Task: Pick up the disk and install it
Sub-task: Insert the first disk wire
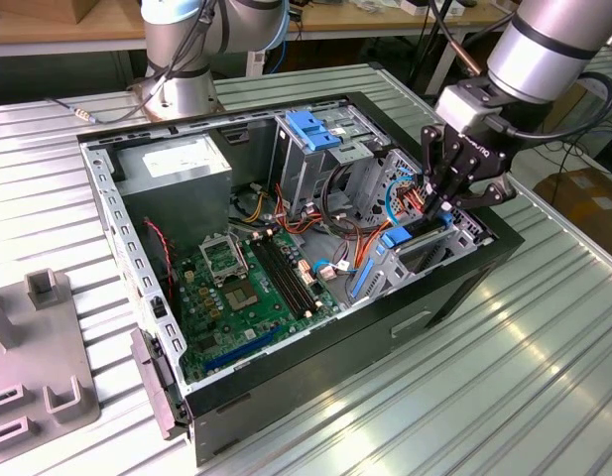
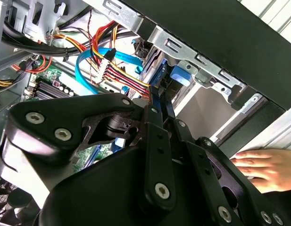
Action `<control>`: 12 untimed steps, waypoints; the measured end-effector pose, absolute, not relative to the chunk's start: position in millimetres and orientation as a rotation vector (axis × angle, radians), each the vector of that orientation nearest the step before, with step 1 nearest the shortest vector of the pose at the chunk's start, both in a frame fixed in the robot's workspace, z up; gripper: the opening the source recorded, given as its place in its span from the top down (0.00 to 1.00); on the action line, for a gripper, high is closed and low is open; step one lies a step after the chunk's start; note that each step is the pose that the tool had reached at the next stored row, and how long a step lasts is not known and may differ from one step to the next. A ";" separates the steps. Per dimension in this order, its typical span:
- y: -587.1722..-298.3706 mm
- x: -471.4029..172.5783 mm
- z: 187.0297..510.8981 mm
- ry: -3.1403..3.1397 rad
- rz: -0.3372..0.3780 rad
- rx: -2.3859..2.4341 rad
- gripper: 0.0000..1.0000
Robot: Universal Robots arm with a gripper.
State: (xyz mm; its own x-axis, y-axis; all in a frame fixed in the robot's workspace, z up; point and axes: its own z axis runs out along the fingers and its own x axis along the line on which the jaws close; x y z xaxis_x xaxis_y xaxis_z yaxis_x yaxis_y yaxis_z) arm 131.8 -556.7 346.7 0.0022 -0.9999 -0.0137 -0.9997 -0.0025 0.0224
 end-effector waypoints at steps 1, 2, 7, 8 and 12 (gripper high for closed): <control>-556.7 131.8 346.4 -2.214 -0.040 2.220 0.84; -556.7 131.8 346.1 -2.214 -0.040 2.220 0.84; -556.7 131.8 343.9 -2.214 -0.040 2.220 0.84; -556.7 131.8 342.8 -2.214 -0.040 2.220 0.84; -556.8 131.8 341.1 -2.214 -0.040 2.219 0.84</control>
State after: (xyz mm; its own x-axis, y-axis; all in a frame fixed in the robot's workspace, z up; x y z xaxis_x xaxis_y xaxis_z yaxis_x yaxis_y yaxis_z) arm 131.8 -556.8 341.1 0.0022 -0.9999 -0.0134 -0.9997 -0.0025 0.0226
